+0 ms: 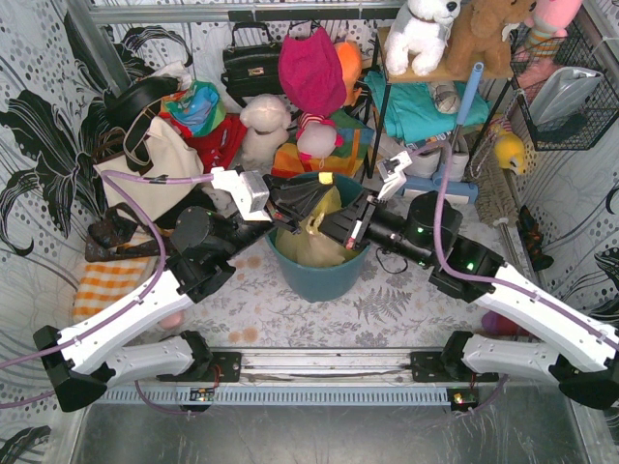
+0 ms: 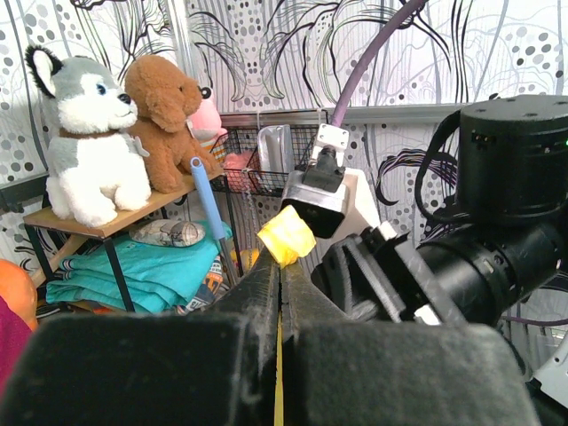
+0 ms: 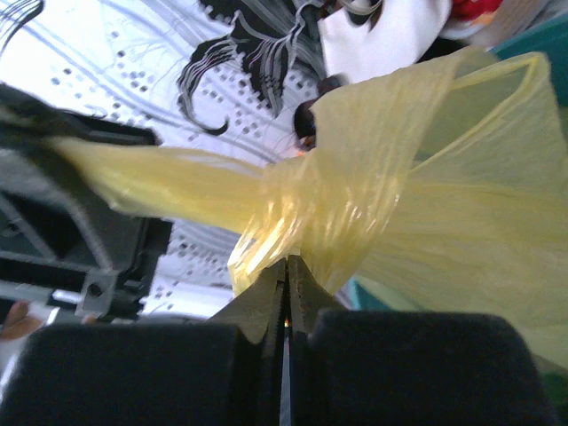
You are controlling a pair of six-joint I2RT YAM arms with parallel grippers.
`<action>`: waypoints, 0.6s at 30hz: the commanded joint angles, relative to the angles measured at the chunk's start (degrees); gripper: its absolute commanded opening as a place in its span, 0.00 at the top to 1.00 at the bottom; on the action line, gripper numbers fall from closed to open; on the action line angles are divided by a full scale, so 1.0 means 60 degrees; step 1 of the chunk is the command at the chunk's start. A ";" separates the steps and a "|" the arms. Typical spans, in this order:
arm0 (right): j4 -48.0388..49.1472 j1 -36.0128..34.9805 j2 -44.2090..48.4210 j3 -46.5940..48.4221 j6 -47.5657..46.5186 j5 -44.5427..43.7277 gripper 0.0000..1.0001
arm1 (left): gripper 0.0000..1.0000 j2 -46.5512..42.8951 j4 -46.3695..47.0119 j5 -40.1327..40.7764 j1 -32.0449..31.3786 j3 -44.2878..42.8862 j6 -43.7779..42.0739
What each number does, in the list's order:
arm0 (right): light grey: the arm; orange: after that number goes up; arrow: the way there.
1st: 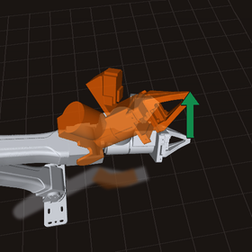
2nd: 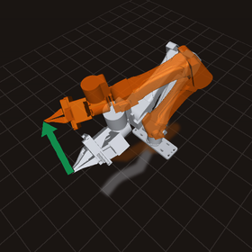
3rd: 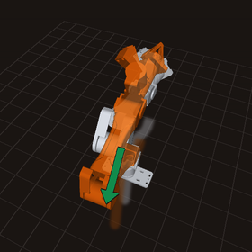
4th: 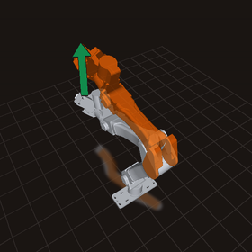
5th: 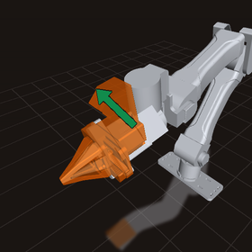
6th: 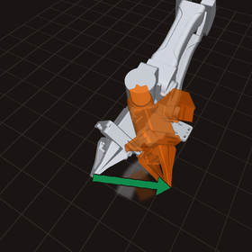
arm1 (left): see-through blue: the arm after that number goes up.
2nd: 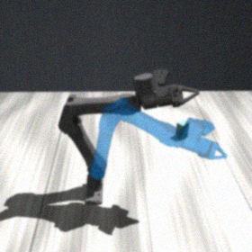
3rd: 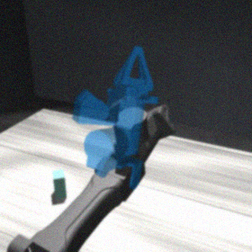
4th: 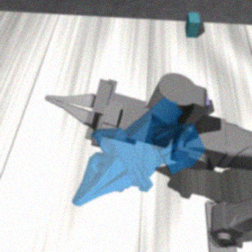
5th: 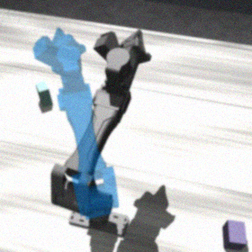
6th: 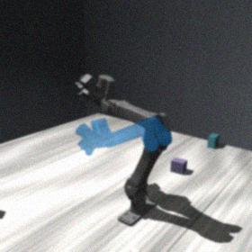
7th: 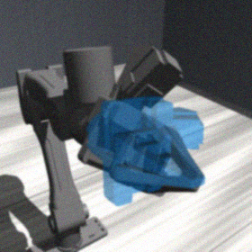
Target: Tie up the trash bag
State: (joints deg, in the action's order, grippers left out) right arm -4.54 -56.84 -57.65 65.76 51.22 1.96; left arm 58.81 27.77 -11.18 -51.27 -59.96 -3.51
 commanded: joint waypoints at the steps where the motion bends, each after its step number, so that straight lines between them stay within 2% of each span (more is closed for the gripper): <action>1: 0.0901 -0.0384 -0.0378 -0.0057 -0.1136 -0.2250 1.00 | 1.00 -0.0058 0.0288 0.0172 0.0077 -0.0056 -0.0089; 10: 0.1858 -0.0790 -0.1012 -0.0133 -0.3004 -0.4113 1.00 | 1.00 -0.0208 0.0083 0.0251 0.0092 -0.0057 -0.0149; 18: 0.3548 -0.0875 -0.1237 -0.0814 -0.3773 -0.5538 1.00 | 1.00 -0.0221 -0.0141 0.0003 0.0092 -0.0157 -0.0100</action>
State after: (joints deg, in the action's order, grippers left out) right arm 8.62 -61.52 -64.40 62.94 32.36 -24.82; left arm 58.43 25.96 -10.96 -50.96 -59.96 -3.55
